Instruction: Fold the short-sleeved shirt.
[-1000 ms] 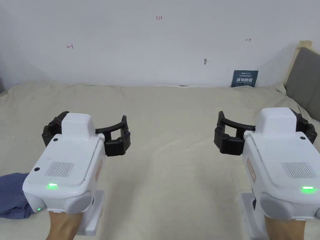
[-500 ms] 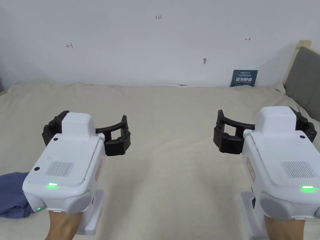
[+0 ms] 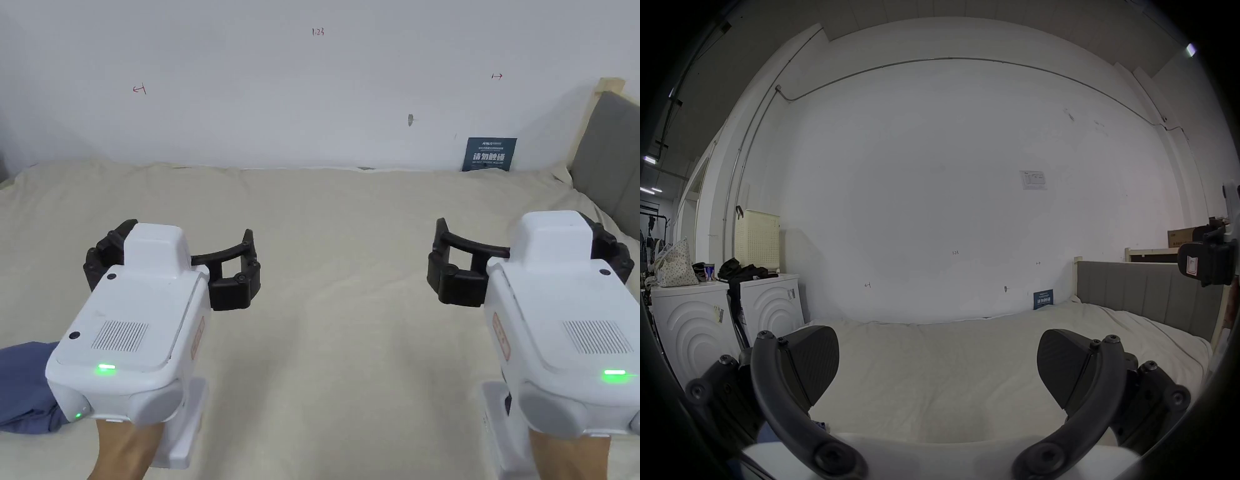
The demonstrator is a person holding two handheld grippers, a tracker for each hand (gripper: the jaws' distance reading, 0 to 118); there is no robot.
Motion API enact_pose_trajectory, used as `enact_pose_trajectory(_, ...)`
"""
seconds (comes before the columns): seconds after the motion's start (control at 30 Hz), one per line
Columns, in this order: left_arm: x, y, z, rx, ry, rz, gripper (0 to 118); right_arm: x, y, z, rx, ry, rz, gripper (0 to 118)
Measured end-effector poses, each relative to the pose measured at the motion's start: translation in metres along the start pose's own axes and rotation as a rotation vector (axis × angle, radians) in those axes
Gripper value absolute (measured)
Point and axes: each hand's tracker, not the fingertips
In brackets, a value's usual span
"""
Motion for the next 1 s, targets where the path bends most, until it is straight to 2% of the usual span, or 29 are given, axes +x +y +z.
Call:
enact_pose_trajectory(0.27, -0.002, 0.000, 0.001, -0.002, 0.001, 0.003, 118, -0.003, 0.002, 0.000, -0.030, -0.002, -0.006, 118)
enact_pose_trajectory(0.37, -0.002, 0.001, 0.002, -0.001, 0.003, 0.005, 118, -0.007, 0.005, -0.002, -0.067, -0.074, -0.016, 118)
enact_pose_trajectory(0.5, -0.004, 0.001, 0.004, 0.001, 0.004, 0.014, 118, -0.008, 0.010, -0.006, -0.213, -0.163, -0.102, 118)
enact_pose_trajectory(0.6, -0.004, 0.002, 0.004, 0.003, 0.005, 0.013, 118, 0.001, 0.018, -0.012, -0.346, -0.085, -0.207, 118)
enact_pose_trajectory(0.7, -0.005, 0.003, 0.004, 0.002, 0.003, 0.014, 118, 0.004, 0.026, -0.012, -0.451, -0.106, -0.283, 118)
enact_pose_trajectory(0.77, -0.005, 0.002, 0.004, 0.001, 0.002, 0.016, 118, 0.006, 0.030, -0.014, -0.480, -0.073, -0.297, 118)
enact_pose_trajectory(1.0, -0.005, 0.001, 0.004, -0.001, 0.002, 0.019, 118, 0.003, 0.036, -0.015, -0.524, -0.084, -0.286, 118)
